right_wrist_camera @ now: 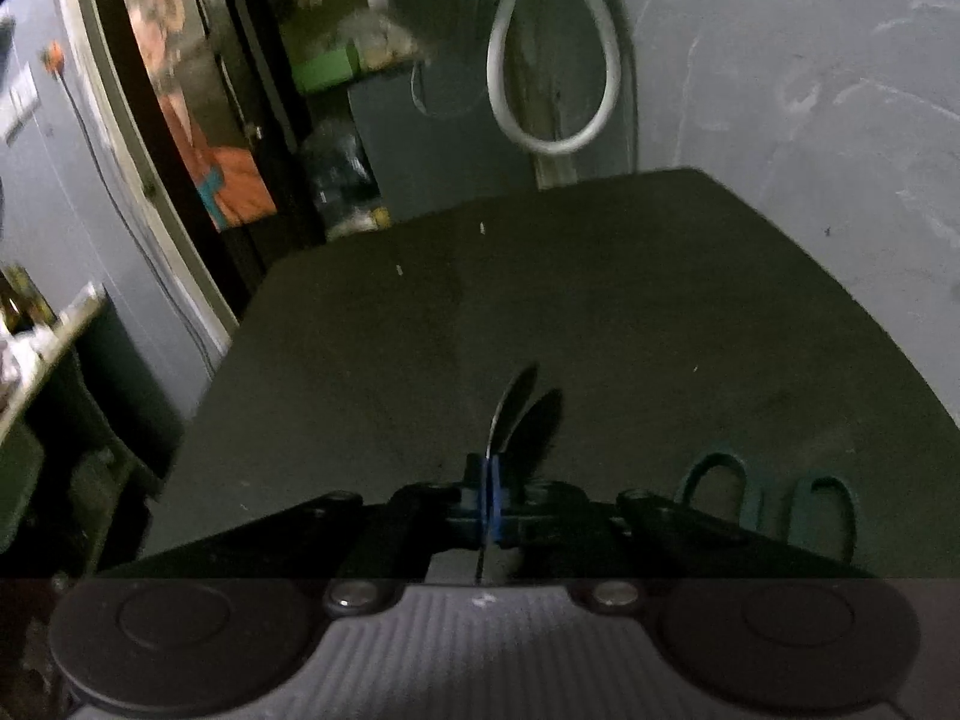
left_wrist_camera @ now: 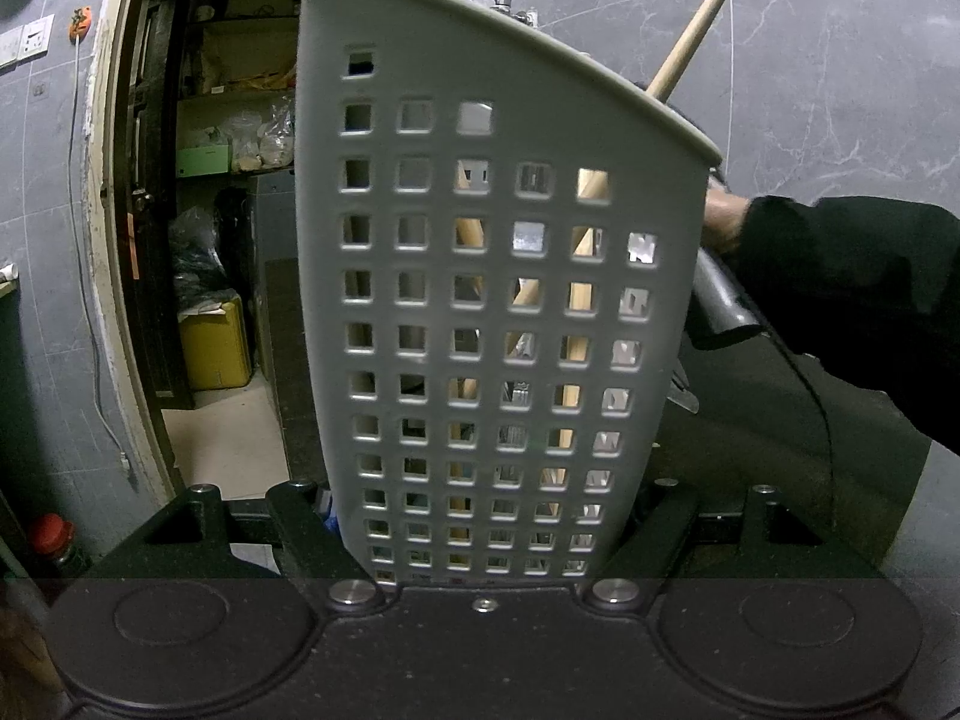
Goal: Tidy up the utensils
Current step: 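Close the right tool on the silver spoon's handle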
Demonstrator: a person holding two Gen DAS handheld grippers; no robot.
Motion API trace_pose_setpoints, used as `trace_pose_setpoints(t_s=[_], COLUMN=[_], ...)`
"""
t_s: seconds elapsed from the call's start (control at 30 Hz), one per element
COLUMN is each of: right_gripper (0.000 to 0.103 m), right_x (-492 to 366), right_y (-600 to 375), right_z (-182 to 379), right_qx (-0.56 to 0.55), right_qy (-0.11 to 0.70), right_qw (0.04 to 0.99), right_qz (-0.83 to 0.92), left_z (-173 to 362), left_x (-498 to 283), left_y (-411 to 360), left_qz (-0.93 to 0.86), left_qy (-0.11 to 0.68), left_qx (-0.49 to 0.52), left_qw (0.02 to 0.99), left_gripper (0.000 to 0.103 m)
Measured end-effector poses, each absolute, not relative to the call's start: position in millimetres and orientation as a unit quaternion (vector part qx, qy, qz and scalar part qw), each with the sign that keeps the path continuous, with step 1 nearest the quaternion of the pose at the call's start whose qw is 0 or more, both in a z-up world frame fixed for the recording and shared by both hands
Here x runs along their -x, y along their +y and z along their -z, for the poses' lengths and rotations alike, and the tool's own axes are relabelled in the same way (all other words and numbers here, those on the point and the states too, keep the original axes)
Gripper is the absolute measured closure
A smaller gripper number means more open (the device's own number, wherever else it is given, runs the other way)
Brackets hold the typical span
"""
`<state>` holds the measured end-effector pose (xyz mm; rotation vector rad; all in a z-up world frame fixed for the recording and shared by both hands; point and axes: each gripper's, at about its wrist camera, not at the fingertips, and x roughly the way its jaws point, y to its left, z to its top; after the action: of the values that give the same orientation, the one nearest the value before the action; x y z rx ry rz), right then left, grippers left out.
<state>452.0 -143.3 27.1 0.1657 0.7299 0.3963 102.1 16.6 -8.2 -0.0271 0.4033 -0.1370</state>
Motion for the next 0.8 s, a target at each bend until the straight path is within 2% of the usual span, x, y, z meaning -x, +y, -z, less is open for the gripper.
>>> trace_pose_setpoints(t_s=[0.2,0.4,0.5,0.57,0.6,0.73,0.8], right_gripper=[0.101,0.101,0.090,0.061,0.056,0.042,0.044], right_x=[-425.4,-422.0,-430.1,-436.7,-440.0,-457.5,-467.0], right_y=[-171.3,-174.2,-166.3,-159.7,-156.9,-139.7,-132.3], right_z=[-43.3,-45.5,-38.9,-33.3,-30.2,-23.9,-19.5], right_qx=[-0.124,-0.114,-0.112,-0.107,-0.101,-0.052,-0.031], right_qy=[0.298,0.304,0.318,0.326,0.329,0.321,0.330], right_qw=[0.920,0.915,0.912,0.911,0.912,0.919,0.914], right_qz=[-0.224,-0.239,-0.232,-0.226,-0.225,-0.224,-0.235], left_z=[8.2,8.2,8.3,8.3,8.4,8.4,8.1], left_x=[-101.3,-100.9,-100.9,-100.7,-100.9,-101.0,-100.9], left_y=[16.3,15.0,14.8,14.8,14.4,13.5,13.2], left_qz=[0.067,0.066,0.066,0.066,0.066,0.065,0.065], left_qy=[0.200,0.199,0.200,0.200,0.200,0.201,0.201], left_qx=[0.013,0.012,0.012,0.011,0.011,0.010,0.009], left_qw=[0.977,0.978,0.978,0.978,0.978,0.977,0.977], left_gripper=[0.026,0.026,0.026,0.026,0.026,0.026,0.026])
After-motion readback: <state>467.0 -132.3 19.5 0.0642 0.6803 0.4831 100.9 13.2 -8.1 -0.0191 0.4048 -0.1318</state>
